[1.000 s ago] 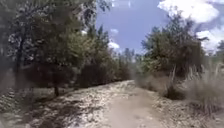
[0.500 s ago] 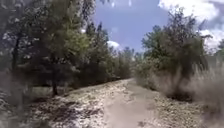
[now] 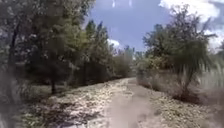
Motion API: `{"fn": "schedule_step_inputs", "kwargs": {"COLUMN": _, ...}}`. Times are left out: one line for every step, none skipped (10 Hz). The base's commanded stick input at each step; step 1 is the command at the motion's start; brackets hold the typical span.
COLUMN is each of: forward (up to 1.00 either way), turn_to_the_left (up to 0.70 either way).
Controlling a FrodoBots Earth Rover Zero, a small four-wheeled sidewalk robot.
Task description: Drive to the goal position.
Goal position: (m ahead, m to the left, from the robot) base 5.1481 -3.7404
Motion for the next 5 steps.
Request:
{"fn": "schedule_step_inputs", "kwargs": {"forward": 0.45, "turn_to_the_left": 0.00}}
{"fn": "schedule_step_inputs", "kwargs": {"forward": 0.45, "turn_to_the_left": 0.00}}
{"fn": "schedule_step_inputs", "kwargs": {"forward": 0.45, "turn_to_the_left": 0.00}}
{"fn": "schedule_step_inputs", "kwargs": {"forward": 0.45, "turn_to_the_left": 0.00}}
{"fn": "schedule_step_inputs", "kwargs": {"forward": 0.45, "turn_to_the_left": 0.00}}
